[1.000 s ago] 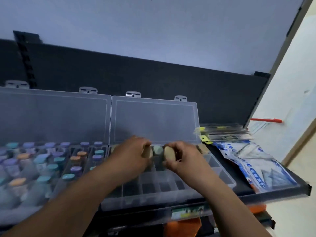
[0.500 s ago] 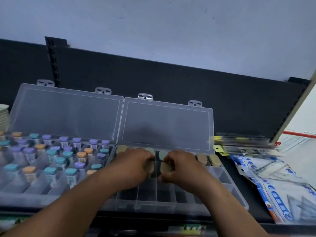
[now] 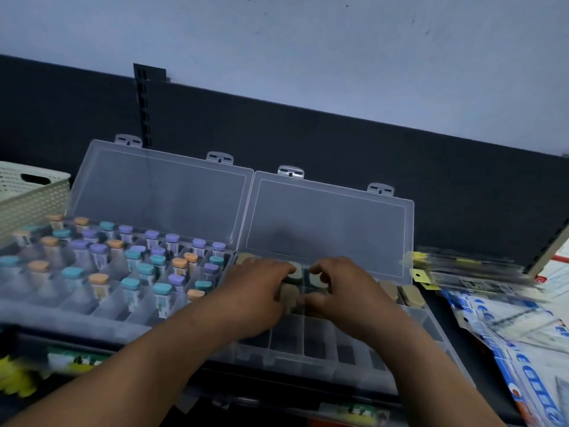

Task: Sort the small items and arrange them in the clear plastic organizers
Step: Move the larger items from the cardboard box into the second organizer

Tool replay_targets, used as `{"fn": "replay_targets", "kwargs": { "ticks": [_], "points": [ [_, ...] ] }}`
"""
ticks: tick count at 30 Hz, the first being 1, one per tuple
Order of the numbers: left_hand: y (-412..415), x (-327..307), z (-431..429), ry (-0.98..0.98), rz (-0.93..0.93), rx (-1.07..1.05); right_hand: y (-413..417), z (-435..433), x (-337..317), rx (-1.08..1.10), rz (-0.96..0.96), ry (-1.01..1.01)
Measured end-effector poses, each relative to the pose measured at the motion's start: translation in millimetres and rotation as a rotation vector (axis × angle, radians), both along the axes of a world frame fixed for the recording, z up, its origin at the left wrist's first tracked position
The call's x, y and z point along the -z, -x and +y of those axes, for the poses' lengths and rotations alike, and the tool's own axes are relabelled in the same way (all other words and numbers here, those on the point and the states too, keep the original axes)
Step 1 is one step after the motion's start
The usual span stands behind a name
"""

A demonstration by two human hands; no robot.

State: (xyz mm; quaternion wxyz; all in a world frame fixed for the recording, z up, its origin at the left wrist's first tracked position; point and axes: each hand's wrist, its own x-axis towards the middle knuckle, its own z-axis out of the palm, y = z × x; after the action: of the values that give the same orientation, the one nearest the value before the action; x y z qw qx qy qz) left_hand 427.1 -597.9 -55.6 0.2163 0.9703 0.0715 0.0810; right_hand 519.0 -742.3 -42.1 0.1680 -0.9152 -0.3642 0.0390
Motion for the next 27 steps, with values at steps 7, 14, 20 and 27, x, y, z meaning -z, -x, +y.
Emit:
{"fn": "replay_targets", "kwargs": {
  "ticks": [7, 14, 20, 27],
  "points": [
    [44.3, -8.4, 40.6, -0.380, -0.131, -0.220, 35.1, 43.9, -9.3, -0.099, -0.243, 0.038],
    [136.9, -29.9, 119.6, -0.469, -0.058, -0.429, 97.1, 127.4, -22.5, -0.203, -0.279, 0.081],
    [247.9, -42.3, 201.6, -0.490, -0.010, -0.583, 183.2, 222.2, -33.9, -0.327, -0.289, 0.075],
    [388.5, -45.1, 293.1, -0.518, 0.054, -0.719, 297.4, 340.0, -34.9, -0.468, -0.330, 0.004]
  ]
}}
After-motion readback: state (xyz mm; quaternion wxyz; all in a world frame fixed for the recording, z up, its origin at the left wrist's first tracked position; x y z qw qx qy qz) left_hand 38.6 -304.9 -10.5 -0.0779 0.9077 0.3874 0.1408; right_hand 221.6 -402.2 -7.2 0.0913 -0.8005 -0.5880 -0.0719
